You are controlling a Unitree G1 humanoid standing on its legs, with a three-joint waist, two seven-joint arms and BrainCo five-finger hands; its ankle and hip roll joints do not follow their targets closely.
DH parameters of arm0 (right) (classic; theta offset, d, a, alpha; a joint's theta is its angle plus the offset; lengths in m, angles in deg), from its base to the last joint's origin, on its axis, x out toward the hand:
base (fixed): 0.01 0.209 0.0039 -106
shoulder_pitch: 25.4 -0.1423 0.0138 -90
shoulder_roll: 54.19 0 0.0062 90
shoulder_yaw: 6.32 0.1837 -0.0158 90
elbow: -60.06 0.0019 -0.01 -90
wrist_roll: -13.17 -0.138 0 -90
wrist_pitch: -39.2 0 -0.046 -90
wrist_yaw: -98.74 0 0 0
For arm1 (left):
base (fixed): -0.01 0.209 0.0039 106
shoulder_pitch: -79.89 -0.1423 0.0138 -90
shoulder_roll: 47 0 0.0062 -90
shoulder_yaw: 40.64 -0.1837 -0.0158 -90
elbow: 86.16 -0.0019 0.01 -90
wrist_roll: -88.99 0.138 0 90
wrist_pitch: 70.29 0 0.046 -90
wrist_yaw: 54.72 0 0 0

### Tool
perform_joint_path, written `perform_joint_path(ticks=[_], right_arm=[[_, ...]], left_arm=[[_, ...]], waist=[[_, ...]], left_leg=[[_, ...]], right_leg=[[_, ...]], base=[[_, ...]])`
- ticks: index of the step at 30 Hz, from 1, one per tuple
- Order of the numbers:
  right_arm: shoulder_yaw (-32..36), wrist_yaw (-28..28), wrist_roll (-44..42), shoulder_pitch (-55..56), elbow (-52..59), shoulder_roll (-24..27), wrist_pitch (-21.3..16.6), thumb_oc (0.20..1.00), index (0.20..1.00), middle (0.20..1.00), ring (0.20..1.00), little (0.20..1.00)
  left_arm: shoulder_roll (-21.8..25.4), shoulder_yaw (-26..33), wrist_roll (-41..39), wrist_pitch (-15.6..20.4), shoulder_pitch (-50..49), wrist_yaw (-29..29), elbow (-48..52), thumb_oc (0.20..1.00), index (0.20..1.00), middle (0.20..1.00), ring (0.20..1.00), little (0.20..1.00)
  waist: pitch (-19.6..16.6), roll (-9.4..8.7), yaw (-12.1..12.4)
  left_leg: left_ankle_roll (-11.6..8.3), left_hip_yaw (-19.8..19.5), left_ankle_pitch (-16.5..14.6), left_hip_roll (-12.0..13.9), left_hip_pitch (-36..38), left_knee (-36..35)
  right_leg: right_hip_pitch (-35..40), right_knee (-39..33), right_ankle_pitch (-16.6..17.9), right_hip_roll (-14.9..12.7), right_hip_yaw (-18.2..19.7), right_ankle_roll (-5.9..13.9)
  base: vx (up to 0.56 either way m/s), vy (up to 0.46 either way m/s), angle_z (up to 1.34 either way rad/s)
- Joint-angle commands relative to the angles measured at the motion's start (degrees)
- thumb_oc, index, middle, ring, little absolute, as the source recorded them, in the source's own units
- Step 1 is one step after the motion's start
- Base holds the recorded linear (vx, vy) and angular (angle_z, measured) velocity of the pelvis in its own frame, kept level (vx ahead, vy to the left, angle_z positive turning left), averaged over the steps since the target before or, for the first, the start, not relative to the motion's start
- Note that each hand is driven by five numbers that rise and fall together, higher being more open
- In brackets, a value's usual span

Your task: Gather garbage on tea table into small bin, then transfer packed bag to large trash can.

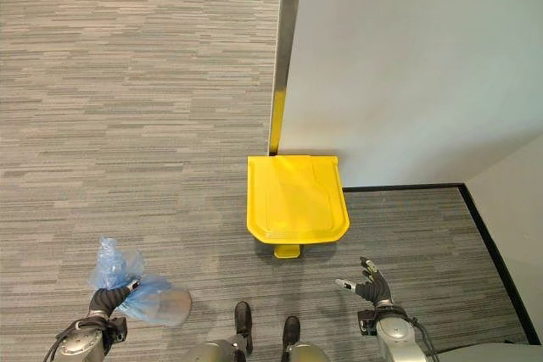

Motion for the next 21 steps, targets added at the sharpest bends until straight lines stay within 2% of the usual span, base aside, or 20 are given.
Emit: perform_joint_path(ticks=[1, 10, 16, 19, 21], right_arm=[[1.1, -0.2, -0.6, -1.6, 0.9, 1.4, -1.1, 1.000, 1.000, 1.000, 1.000, 1.000], [0.3, -0.4, -0.7, -2.6, 0.2, 1.3, -1.2, 1.000, 1.000, 1.000, 1.000, 1.000], [-0.1, -0.5, -0.4, -3.7, -0.7, 1.0, -1.1, 1.000, 1.000, 1.000, 1.000, 1.000], [-0.4, -0.2, -0.3, -4.3, -0.6, 0.5, -1.1, 1.000, 1.000, 1.000, 1.000, 1.000], [-0.6, -0.1, -0.3, -4.7, -0.4, 0.4, -1.0, 1.000, 1.000, 1.000, 1.000, 1.000]], left_arm=[[0.9, 1.8, 1.5, 2.2, 2.8, -0.2, 4.4, 0.200, 0.200, 0.200, 0.200, 0.200], [0.8, 2.0, 0.5, 2.3, 3.2, 0.7, 4.3, 0.200, 0.200, 0.200, 0.200, 0.200], [1.7, 2.3, 0.4, 2.5, 3.6, 1.0, 4.4, 0.200, 0.200, 0.200, 0.200, 0.200], [2.8, 2.8, 0.4, 2.4, 3.8, 1.1, 4.6, 0.200, 0.200, 0.200, 0.200, 0.200], [3.2, 3.2, 0.4, 2.5, 3.7, 1.4, 4.8, 0.200, 0.200, 0.200, 0.200, 0.200]], waist=[[-0.2, -2.01, -0.4], [0.0, -2.51, 0.0], [0.6, -3.16, 0.5], [1.6, -3.15, 1.0], [2.7, -2.78, 1.0]], left_leg=[[-2.23, 0.2, -8.7, 2.3, 5.6, 3.6], [-1.72, -0.9, -10.0, 2.1, 5.3, 5.0], [-0.74, -1.1, -11.1, 1.4, 3.3, 6.9], [0.54, -2.4, -12.2, 0.5, 2.5, 7.8], [1.64, -2.5, -12.8, -0.1, 2.9, 8.3]], right_leg=[[-0.2, -2.2, 0.3, -1.7, 0.4, 2.30], [0.0, -1.9, -0.2, -1.6, 1.1, 2.32], [-1.5, -0.7, 0.4, -2.3, 2.3, 3.35], [-4.9, 5.2, 0.9, -3.0, 3.5, 4.55], [-7.5, 11.2, 2.6, -3.5, 4.3, 5.32]], base=[[0.07, -0.070, 0.09], [0.03, 0.004, 0.03], [0.01, 0.102, -0.12], [0.02, 0.182, -0.15], [0.05, 0.174, -0.08]])
